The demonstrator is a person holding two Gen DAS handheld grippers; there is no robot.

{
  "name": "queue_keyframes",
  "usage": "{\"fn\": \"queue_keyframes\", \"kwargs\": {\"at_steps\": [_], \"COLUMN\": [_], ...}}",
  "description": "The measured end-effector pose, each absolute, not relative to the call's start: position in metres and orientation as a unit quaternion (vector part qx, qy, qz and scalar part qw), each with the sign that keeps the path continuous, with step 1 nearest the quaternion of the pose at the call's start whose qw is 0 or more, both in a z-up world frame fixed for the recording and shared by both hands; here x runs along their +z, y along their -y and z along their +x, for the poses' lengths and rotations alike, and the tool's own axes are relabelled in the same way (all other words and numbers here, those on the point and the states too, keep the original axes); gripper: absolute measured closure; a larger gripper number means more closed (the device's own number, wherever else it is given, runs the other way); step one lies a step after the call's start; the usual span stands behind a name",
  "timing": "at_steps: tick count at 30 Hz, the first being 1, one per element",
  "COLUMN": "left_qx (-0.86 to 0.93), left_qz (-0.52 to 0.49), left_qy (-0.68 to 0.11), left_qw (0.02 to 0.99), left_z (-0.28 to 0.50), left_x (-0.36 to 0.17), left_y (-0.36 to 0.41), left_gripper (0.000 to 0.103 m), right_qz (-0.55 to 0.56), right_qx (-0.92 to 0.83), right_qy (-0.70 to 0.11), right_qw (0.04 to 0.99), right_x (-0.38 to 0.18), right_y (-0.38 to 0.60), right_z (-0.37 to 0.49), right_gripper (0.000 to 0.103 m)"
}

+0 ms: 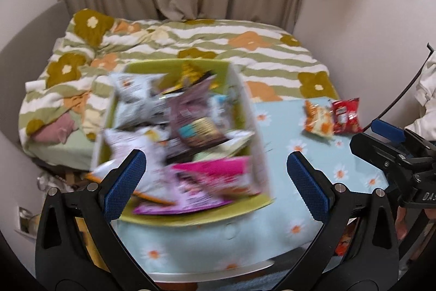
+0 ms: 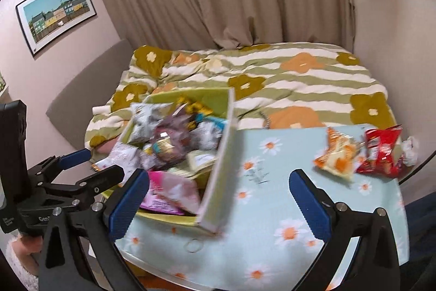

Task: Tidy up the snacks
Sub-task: 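Grasp the orange chiffon-cake bag with the left tool while the right tool grasps the red bag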

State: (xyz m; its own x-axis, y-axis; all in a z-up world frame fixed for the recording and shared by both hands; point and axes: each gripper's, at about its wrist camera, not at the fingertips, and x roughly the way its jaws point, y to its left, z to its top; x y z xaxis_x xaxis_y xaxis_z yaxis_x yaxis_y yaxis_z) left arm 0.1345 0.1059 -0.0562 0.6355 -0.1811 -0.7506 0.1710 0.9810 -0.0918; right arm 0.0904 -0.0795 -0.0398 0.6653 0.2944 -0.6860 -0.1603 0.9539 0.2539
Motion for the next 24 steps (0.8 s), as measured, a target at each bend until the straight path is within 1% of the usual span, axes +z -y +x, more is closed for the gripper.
{"fn": "queue_keyframes", "kwargs": {"at_steps": [5, 11, 18, 24], "left_qx": [-0.117, -0.133, -0.151, -0.169], "left_qz": [-0.005, 0.000, 0.002, 0.009], "left_qy": [-0.423, -0.439, -0.466, -0.495], "left_qw": [0.898, 0.888, 0.872, 0.852], "left_z": [0.154, 0.183, 0.227, 0.269], "left_x": [-0.059, -0.079, -0.120, -0.169], "left_y": [-0.042, 0.036, 0.116, 0.170], "left_gripper": [0.000, 0.000, 0.000, 0.000], "right_qz": [0.085, 0.104, 0.123, 0.135], "right_qx": [0.090, 0.051, 0.023, 0.019], "right_qy": [-0.389, -0.394, -0.418, -0.444], "right_qw": [0.913, 0.912, 0.900, 0.886], "right_x": [-0.036, -0.047, -0.080, -0.122], "right_y": [0.144, 0.228, 0.311, 0.356], "right_z": [0.101, 0.117, 0.144, 0.175], "right_gripper": [0.001, 0.001, 0.001, 0.001]}}
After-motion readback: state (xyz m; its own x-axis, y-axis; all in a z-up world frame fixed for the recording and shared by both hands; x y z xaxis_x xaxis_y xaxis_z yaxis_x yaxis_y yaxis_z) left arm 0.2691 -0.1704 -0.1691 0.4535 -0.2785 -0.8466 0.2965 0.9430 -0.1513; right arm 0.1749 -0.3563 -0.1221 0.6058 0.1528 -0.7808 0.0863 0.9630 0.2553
